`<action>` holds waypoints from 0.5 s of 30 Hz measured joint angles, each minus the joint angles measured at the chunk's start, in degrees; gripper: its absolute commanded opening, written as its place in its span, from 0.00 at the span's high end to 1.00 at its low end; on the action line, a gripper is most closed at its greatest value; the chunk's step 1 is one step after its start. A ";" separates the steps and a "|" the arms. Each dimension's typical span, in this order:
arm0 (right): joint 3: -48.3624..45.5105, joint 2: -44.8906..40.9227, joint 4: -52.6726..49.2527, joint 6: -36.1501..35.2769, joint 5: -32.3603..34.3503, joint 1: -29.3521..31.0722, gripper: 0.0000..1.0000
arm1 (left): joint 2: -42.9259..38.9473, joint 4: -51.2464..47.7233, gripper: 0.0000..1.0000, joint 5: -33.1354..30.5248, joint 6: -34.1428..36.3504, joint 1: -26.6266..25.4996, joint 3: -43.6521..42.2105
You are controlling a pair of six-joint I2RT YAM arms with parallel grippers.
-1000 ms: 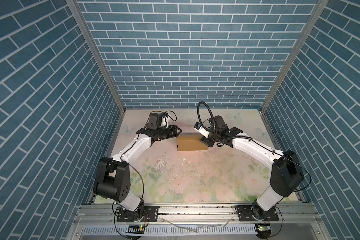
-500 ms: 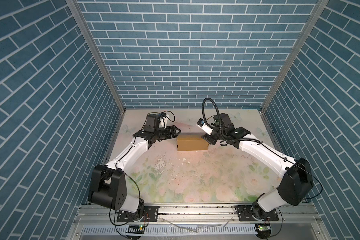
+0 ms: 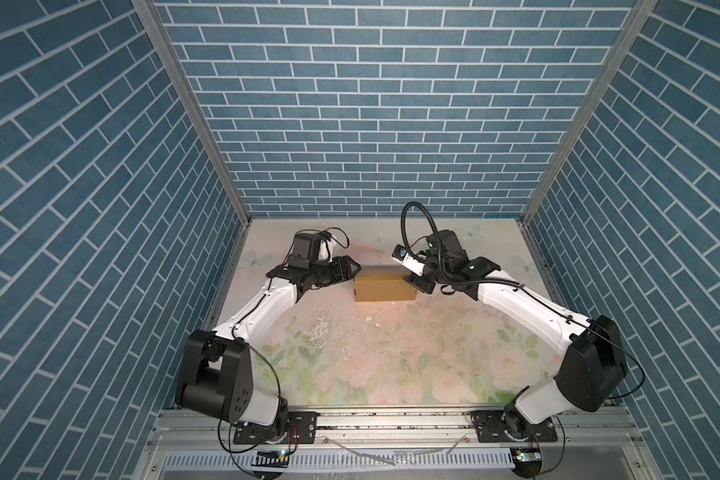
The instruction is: Fold the paper box
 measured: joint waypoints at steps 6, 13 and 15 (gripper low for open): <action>-0.24 2.40 0.46 -2.01 0.26 1.18 0.47 | 0.00 0.26 0.28 0.33 -0.37 0.00 -0.35; -0.83 4.07 1.22 -3.39 0.70 2.29 0.50 | 0.00 0.28 0.28 0.98 -0.55 0.00 -0.79; -0.83 4.48 1.73 -3.48 0.96 2.49 0.51 | 0.00 0.31 0.28 1.14 -0.61 0.00 -0.85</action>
